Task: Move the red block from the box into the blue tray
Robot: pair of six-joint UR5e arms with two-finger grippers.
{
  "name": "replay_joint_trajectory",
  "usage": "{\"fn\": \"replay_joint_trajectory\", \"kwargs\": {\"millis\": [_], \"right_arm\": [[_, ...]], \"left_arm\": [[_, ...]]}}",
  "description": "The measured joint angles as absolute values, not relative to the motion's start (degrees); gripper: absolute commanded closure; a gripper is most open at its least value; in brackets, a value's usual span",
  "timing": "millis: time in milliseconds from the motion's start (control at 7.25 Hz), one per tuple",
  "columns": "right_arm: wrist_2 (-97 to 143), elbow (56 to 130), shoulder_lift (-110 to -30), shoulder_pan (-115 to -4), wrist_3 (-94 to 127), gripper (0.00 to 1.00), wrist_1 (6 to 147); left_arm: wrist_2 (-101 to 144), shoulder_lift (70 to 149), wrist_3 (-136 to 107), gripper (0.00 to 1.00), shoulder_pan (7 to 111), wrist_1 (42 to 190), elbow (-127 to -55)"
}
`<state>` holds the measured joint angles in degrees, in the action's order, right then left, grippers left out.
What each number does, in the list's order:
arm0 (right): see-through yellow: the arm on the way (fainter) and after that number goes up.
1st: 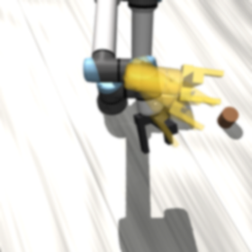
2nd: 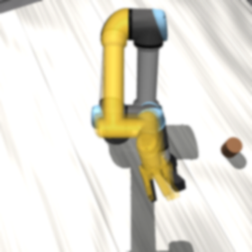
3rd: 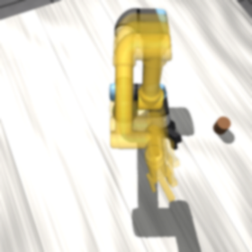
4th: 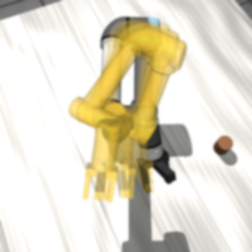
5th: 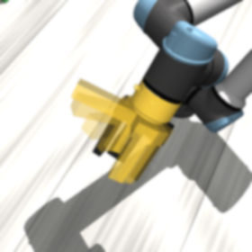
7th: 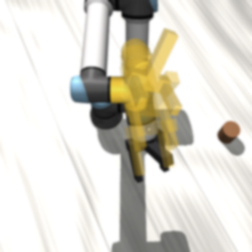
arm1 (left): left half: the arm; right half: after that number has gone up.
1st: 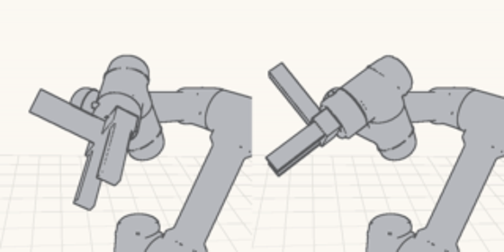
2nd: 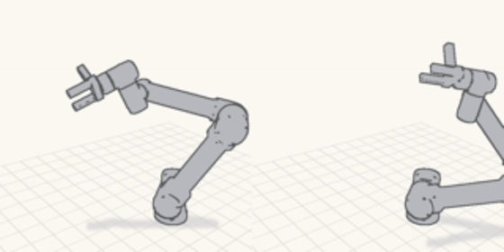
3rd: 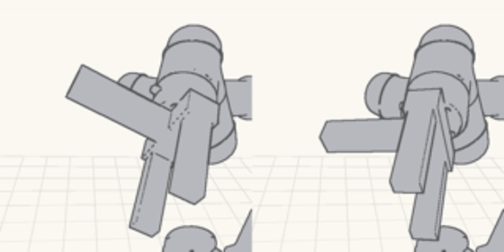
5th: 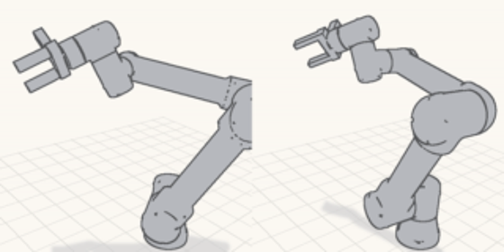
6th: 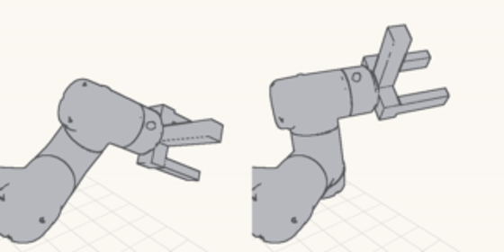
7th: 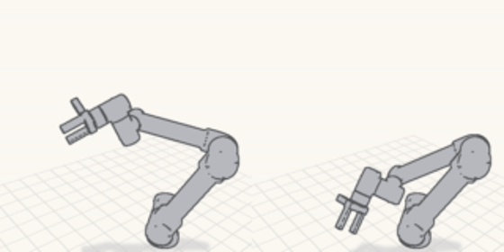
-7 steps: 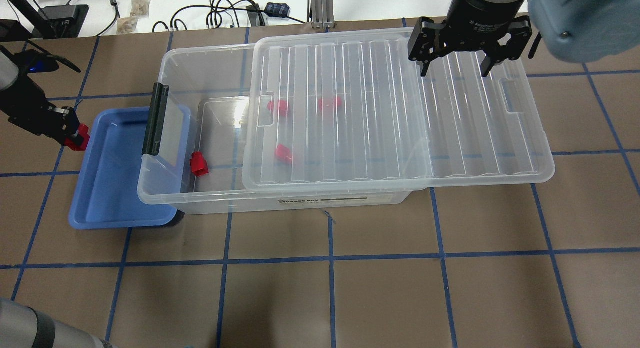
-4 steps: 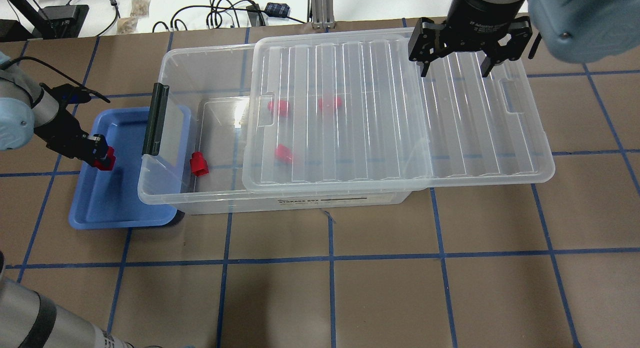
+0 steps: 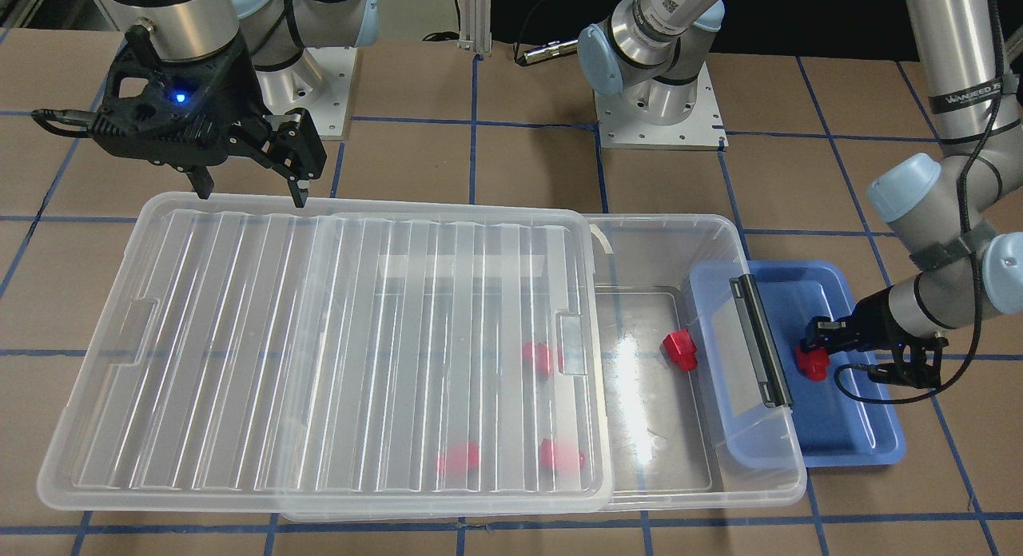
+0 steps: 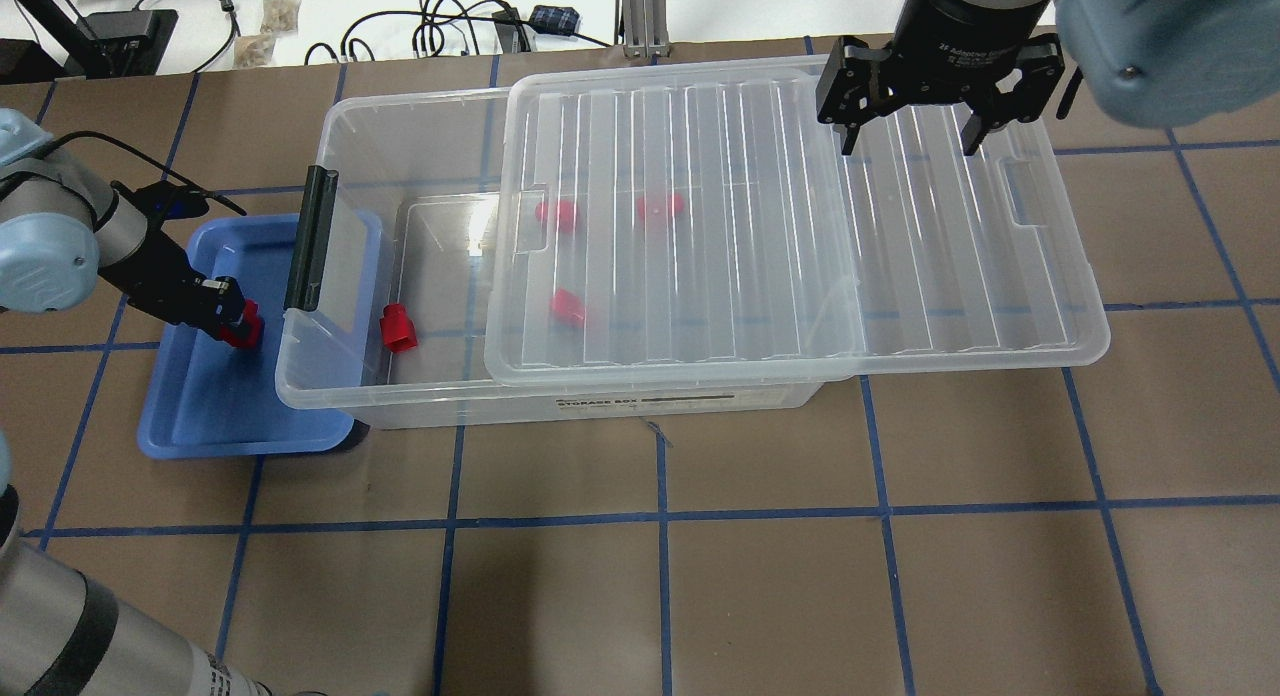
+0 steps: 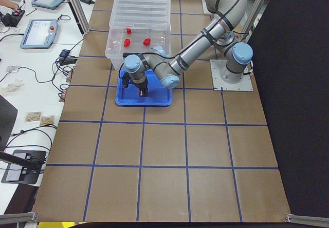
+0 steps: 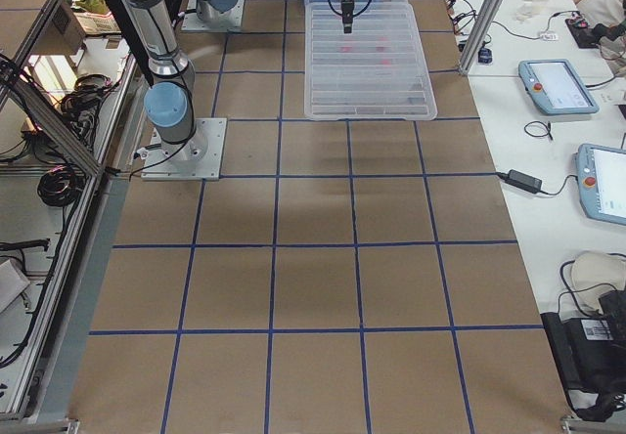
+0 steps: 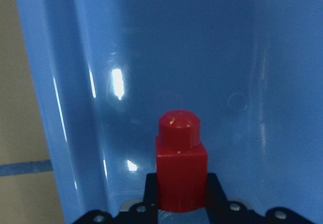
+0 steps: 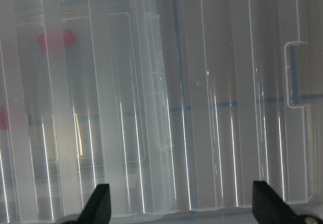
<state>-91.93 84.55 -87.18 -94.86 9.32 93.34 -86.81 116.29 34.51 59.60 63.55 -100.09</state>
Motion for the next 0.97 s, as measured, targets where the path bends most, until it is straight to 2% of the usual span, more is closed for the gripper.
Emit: {"fn": "replay_joint_trajectory", "kwargs": {"millis": [138, 276, 414, 552, 690, 966], "right_arm": [[-91.93, 84.55, -87.17, -94.85, 9.32, 0.0, 93.34], [-91.92, 84.55, -87.1, -94.84, 9.32, 0.0, 93.36], [-91.88, 84.54, -86.99, -94.64, 9.23, 0.0, 93.38], [-91.9, 84.47, -86.81, -93.91, 7.6, 0.0, 93.48], [-91.95, 84.52, -86.68, -91.7, 3.1, 0.0, 93.68], [-91.48, 85.52, -85.85, -81.08, -8.88, 0.0, 93.89]], "left_arm": [[-86.51, 116.29, 34.45, 1.0, 59.8, 63.6, -100.09], [-86.43, 116.31, 34.42, 0.89, 59.96, 63.64, -100.08], [-86.41, 116.33, 34.39, 0.46, 60.06, 63.75, -100.08], [-86.44, 116.34, 34.42, 0.16, 60.08, 63.93, -100.09], [-86.53, 116.27, 34.48, 0.04, 60.11, 64.07, -100.09], [-86.77, 115.61, 34.48, 0.0, 60.14, 64.37, -99.91]]}}
